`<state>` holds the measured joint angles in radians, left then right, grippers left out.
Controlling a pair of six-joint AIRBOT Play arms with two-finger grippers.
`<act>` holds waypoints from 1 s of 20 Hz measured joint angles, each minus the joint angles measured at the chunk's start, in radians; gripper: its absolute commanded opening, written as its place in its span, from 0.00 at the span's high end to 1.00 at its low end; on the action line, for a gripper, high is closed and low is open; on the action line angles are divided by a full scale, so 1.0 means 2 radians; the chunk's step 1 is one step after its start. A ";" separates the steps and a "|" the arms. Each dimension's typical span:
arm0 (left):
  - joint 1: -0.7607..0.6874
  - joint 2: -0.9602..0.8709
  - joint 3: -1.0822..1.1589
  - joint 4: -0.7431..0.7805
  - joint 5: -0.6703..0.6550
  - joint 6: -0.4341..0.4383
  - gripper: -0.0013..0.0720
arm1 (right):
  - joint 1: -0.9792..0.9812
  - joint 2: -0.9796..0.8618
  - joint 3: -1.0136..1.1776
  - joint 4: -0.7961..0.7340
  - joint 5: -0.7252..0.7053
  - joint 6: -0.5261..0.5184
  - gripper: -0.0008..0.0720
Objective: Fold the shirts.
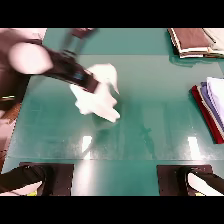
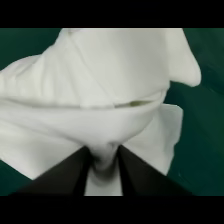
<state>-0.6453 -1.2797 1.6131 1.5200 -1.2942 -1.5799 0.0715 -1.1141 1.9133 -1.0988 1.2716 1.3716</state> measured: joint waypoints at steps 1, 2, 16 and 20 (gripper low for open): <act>-0.009 -0.026 0.001 -0.020 0.015 0.002 0.10 | -0.006 0.000 0.002 0.000 0.007 0.000 0.97; -0.016 -0.050 0.002 -0.037 0.033 0.004 0.10 | -0.012 0.000 0.003 0.000 0.014 0.000 0.97; 0.192 -0.204 0.004 -0.125 0.095 0.027 0.10 | -0.008 -0.044 0.005 0.000 0.110 0.010 0.97; 0.205 -0.259 0.004 -0.174 0.100 0.060 0.32 | -0.003 -0.072 0.004 0.000 0.130 0.025 0.97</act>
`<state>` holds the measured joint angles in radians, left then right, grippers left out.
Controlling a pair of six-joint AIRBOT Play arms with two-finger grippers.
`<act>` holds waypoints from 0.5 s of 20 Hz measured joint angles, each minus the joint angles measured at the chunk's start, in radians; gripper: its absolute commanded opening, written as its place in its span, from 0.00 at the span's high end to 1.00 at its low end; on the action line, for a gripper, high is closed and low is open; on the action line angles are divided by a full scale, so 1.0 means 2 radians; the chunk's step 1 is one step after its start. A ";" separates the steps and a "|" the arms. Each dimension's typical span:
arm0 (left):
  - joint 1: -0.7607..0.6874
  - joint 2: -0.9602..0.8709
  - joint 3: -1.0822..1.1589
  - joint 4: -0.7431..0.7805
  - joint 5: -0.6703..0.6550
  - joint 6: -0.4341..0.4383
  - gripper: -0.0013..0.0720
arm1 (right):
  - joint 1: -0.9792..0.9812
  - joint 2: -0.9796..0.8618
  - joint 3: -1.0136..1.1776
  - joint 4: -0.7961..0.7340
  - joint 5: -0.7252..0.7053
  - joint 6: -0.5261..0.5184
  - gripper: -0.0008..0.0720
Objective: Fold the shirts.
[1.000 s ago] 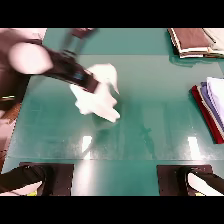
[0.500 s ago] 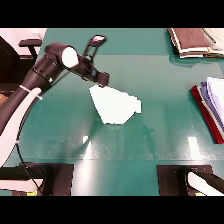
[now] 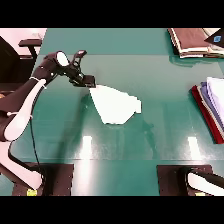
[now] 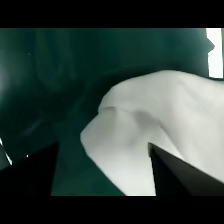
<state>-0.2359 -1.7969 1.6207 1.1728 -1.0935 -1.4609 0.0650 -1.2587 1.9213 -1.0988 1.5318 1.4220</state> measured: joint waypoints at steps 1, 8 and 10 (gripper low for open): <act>0.001 -0.010 0.000 -0.011 0.001 0.007 0.50 | 0.000 -0.005 -0.004 0.000 0.003 0.003 0.97; 0.004 -0.031 0.044 -0.033 -0.013 0.029 0.94 | 0.003 -0.001 -0.169 0.000 -0.022 0.014 0.62; 0.004 -0.032 0.072 -0.033 -0.031 0.034 0.94 | 0.010 0.001 -0.245 0.002 -0.047 0.014 0.31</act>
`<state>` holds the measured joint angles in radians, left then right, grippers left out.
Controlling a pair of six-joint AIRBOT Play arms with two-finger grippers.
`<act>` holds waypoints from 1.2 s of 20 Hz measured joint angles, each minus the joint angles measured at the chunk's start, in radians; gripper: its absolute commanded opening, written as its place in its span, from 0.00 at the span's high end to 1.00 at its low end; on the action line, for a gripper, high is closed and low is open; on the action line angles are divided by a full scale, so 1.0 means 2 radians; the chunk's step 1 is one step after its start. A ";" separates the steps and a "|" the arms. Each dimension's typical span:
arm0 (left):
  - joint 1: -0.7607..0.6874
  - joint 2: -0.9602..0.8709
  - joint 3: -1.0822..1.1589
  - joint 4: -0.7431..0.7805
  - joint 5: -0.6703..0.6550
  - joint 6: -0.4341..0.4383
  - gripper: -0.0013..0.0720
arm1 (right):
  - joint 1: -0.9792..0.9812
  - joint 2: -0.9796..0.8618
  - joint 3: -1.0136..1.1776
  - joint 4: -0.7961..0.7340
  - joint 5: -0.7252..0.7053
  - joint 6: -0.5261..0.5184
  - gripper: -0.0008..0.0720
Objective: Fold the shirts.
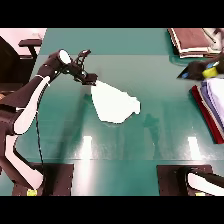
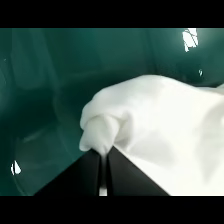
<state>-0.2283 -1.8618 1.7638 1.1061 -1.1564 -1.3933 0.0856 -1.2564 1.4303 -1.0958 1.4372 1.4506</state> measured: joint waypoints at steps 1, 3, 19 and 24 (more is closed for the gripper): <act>0.000 0.000 0.014 0.000 -0.009 0.002 0.94 | 0.007 -0.002 -0.037 0.001 -0.014 0.000 0.31; 0.000 -0.001 0.032 0.000 -0.023 0.004 0.94 | 0.030 -0.014 -0.105 0.008 -0.050 -0.002 0.31; 0.000 -0.001 0.053 0.001 -0.069 0.007 0.94 | 0.178 -0.090 -0.212 0.210 -0.228 -0.116 0.48; 0.000 -0.001 0.053 0.000 -0.076 0.007 0.94 | 0.174 -0.072 -0.212 0.219 -0.236 -0.119 0.42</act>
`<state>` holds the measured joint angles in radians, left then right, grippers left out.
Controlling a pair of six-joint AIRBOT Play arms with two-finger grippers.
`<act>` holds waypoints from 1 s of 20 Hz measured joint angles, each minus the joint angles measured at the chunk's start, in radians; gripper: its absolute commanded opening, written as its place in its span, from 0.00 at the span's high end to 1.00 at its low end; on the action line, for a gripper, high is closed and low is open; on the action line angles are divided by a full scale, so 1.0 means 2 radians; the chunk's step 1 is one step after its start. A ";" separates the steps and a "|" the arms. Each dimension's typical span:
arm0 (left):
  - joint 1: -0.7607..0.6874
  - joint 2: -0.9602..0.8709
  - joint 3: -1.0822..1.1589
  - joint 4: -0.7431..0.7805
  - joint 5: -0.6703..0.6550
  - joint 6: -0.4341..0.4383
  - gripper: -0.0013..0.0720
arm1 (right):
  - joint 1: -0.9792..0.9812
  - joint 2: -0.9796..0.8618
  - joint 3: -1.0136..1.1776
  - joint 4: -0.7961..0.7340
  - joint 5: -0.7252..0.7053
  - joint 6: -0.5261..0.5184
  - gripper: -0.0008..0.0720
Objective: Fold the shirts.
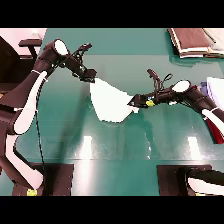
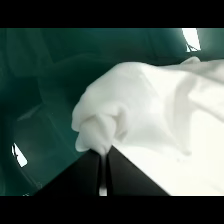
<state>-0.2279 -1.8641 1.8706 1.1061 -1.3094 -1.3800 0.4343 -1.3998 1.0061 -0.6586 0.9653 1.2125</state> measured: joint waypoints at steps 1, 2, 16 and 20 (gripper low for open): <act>0.000 0.000 0.000 -0.001 0.000 0.000 0.94 | 0.001 -0.002 0.000 0.002 0.000 0.000 0.43; 0.000 0.000 0.000 -0.002 0.000 0.000 0.94 | 0.003 -0.006 0.000 0.002 -0.001 -0.001 0.66; 0.000 0.302 0.001 -0.001 0.050 0.000 0.94 | -0.108 0.146 0.229 -0.034 0.101 0.019 0.97; -0.023 0.416 0.001 -0.008 0.057 0.005 0.94 | -0.138 0.175 0.340 -0.041 0.145 0.060 0.97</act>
<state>-0.2737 -1.0317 1.8725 1.0893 -1.1961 -1.3705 0.1574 -1.0504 1.6855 -0.7403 1.2545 1.3334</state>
